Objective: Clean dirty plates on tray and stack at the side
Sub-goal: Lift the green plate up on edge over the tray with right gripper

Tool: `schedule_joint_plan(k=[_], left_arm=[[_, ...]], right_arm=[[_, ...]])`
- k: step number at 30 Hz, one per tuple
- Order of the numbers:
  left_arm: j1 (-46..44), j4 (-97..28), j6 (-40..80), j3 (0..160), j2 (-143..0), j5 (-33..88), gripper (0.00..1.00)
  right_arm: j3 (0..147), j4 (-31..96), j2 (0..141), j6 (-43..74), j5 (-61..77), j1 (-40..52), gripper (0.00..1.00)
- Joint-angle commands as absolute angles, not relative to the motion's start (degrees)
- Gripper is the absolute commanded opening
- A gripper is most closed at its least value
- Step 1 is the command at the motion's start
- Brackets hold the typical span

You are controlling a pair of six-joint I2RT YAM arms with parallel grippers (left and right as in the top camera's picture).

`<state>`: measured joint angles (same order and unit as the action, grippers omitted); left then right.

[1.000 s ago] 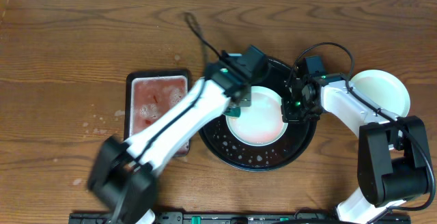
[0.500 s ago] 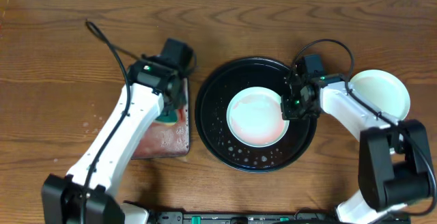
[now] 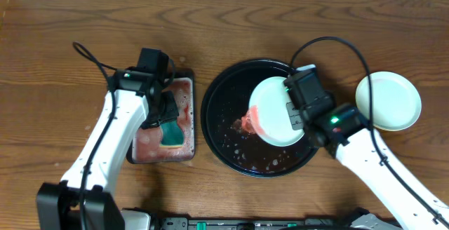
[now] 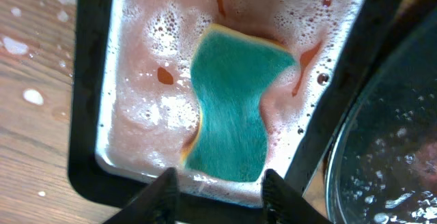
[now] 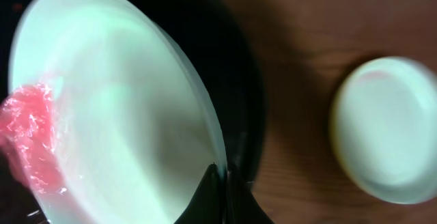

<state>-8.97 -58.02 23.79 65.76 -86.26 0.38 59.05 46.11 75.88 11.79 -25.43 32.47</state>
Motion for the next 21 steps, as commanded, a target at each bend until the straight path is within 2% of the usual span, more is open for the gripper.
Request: schedule_joint_plan(k=[1, 4, 5, 8, 14, 21], left_arm=[[-8.5, -58.4, 22.7, 66.1, -83.2, 1.1, 0.48], [-8.5, -59.4, 22.7, 66.1, -81.6, 1.1, 0.54], [-8.5, -59.9, 22.8, 66.1, -81.0, 1.1, 0.58], [-8.5, -61.8, 22.8, 66.1, -79.1, 1.1, 0.61], [-8.5, -64.2, 22.7, 66.1, -77.1, 1.1, 0.77], [-8.5, -64.9, 22.7, 66.1, -77.1, 1.0, 0.8]], right_arm=[[59.3, 46.1, 75.3, 12.8, -42.1, 37.8, 0.01], [59.3, 46.1, 75.3, 12.8, -49.2, 43.5, 0.01], [59.3, 46.1, 75.3, 12.8, -50.0, 44.6, 0.01], [59.3, 46.1, 75.3, 12.8, -53.3, 49.2, 0.01], [59.3, 46.6, 75.3, 12.8, -57.5, 54.8, 0.01], [59.3, 47.9, 75.3, 12.8, -67.0, 61.2, 0.01]])
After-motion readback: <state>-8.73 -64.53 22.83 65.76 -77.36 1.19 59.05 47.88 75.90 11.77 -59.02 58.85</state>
